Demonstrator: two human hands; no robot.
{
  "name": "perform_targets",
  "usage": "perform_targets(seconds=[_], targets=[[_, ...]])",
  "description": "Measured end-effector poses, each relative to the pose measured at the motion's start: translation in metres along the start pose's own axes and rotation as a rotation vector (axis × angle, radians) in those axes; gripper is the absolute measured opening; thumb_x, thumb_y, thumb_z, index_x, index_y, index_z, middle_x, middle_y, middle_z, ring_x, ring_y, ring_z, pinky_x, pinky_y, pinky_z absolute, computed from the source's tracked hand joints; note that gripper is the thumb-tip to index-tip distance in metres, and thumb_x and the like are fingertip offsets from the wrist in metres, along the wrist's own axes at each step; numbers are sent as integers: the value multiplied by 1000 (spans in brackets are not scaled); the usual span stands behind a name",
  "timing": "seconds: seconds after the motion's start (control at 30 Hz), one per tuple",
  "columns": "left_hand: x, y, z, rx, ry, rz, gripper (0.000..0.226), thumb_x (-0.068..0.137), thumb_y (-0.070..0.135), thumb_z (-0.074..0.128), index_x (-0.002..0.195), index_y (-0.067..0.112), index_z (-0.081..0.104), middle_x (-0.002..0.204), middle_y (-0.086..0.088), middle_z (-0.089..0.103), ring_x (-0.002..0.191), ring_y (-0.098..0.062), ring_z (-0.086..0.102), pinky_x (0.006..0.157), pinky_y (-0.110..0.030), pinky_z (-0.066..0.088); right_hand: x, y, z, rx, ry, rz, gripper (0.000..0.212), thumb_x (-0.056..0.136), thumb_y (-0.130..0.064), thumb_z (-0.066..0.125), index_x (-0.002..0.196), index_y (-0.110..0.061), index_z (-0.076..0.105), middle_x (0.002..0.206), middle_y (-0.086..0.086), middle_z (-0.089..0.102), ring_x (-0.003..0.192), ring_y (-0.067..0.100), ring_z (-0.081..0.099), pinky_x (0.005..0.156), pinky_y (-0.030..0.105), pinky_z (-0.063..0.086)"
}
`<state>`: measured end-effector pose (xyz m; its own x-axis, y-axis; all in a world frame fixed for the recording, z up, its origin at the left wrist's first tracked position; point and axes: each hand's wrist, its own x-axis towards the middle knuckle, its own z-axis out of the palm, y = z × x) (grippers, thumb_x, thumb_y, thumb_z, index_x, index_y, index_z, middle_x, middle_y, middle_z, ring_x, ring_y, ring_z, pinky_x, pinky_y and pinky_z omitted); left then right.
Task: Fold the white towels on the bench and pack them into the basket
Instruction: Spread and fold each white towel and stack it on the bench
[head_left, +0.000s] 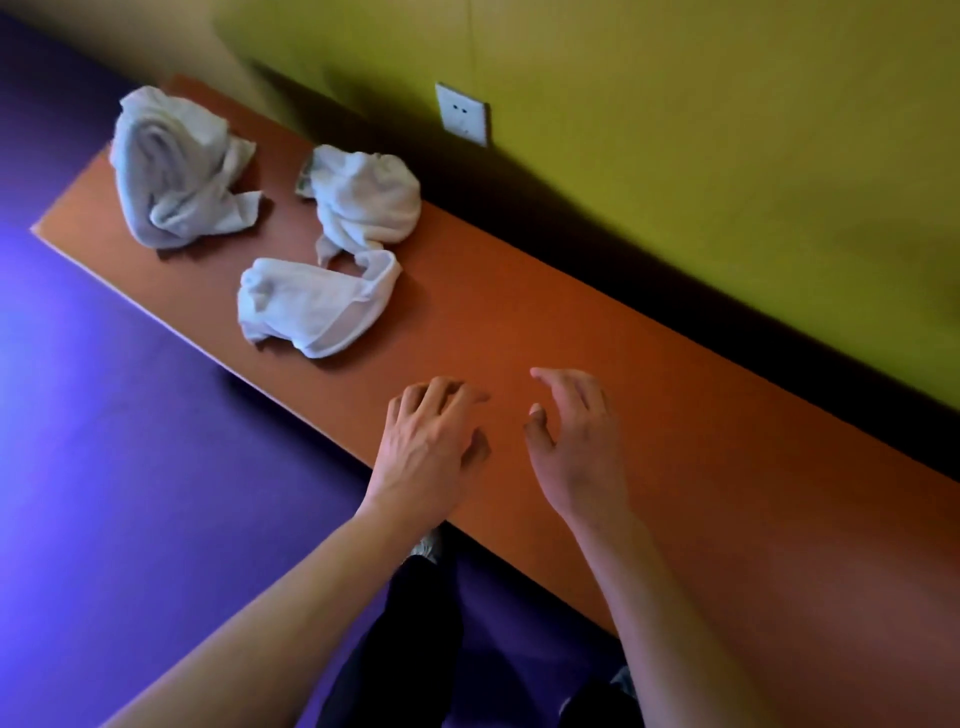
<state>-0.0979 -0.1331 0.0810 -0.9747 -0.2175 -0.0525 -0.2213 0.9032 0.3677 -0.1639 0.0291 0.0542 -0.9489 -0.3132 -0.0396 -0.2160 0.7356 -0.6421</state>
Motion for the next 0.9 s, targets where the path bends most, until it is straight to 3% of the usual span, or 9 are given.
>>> perform_targets(seconds=[0.2, 0.37, 0.5, 0.57, 0.67, 0.8, 0.9], targets=[[42, -109, -6, 19, -27, -63, 36, 86, 25, 64, 121, 26, 60, 118, 5, 60, 103, -27, 54, 91, -38, 42, 59, -60, 82, 24, -78, -5, 37, 97, -21, 55, 134, -21, 59, 129, 0, 56, 116, 17, 52, 93, 31, 47], [89, -188, 7, 68, -81, -146, 39, 86, 24, 65, 123, 17, 57, 114, -4, 62, 103, -34, 55, 86, -44, 43, 102, -83, 134, -24, -123, -49, 35, 95, -18, 59, 130, -20, 60, 121, 1, 59, 108, 16, 54, 87, 41, 54], [129, -229, 23, 94, -173, -215, 50, 91, 32, 65, 135, 15, 49, 123, -9, 57, 107, -37, 53, 88, -46, 44, 129, -84, 157, -62, -150, -62, 34, 94, -19, 60, 128, -21, 60, 121, 1, 60, 109, 17, 56, 87, 41, 56], [145, -243, 31, 132, -208, -234, 52, 91, 37, 66, 136, 19, 48, 126, -8, 51, 111, -36, 48, 88, -47, 42, 140, -83, 166, -68, -163, -55, 34, 95, -20, 59, 128, -21, 60, 122, 1, 61, 110, 17, 57, 88, 40, 56], [160, -252, 42, 196, -245, -240, 28, 92, 33, 65, 120, 28, 58, 120, -5, 47, 109, -34, 42, 87, -46, 38, 153, -82, 173, -82, -165, -59, 34, 94, -20, 59, 128, -22, 60, 122, 1, 62, 112, 17, 57, 91, 39, 54], [158, -246, 40, 155, -262, -163, 15, 100, 26, 52, 115, 26, 55, 111, -2, 55, 106, -32, 47, 90, -46, 35, 158, -86, 177, -118, -191, -60, 43, 95, -19, 62, 137, -25, 55, 128, -1, 59, 117, 14, 55, 95, 35, 54], [137, -226, 19, -41, -277, 14, 4, 103, 20, 47, 104, 19, 43, 86, -2, 57, 82, -33, 56, 78, -39, 35, 159, -90, 169, -195, -264, -137, 66, 92, -15, 66, 150, -34, 41, 140, -1, 50, 128, 18, 48, 104, 37, 47]])
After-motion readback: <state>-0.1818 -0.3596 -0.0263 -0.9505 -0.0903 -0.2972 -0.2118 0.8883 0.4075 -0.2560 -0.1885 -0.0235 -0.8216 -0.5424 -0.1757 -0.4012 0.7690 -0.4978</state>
